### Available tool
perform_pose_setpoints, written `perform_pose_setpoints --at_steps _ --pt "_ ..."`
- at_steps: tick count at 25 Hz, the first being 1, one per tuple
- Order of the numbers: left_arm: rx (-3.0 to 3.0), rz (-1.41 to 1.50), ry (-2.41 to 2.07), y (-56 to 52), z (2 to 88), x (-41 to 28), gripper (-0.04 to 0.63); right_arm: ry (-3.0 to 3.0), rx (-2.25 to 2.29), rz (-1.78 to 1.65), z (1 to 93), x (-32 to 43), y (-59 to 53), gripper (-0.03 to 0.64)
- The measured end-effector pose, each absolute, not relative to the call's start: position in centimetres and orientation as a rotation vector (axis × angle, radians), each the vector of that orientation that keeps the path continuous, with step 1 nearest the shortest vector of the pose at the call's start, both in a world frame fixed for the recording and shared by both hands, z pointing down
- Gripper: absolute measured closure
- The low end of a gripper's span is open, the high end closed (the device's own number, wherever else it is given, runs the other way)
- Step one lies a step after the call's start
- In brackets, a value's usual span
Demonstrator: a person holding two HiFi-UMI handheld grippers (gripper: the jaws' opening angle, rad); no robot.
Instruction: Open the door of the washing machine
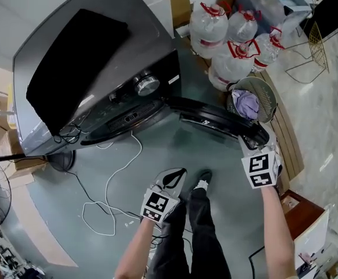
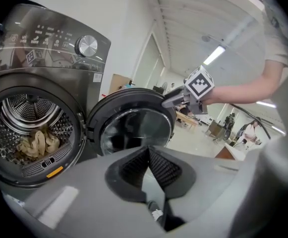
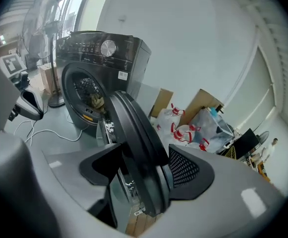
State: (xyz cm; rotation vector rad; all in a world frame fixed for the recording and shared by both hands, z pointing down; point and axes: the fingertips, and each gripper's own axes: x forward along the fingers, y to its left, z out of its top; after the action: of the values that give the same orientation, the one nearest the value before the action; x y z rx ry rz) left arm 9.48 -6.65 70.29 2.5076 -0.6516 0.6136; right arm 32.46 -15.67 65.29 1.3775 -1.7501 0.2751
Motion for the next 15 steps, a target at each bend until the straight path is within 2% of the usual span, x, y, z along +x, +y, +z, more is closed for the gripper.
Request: perform_pose_setpoints --at_steps 15 --pt "2.438 0.638 -0.715 -6.5 71.6 7.5 0.538 -1.598 1.389 0.167 66.1 37.4 -24.1 0.344"
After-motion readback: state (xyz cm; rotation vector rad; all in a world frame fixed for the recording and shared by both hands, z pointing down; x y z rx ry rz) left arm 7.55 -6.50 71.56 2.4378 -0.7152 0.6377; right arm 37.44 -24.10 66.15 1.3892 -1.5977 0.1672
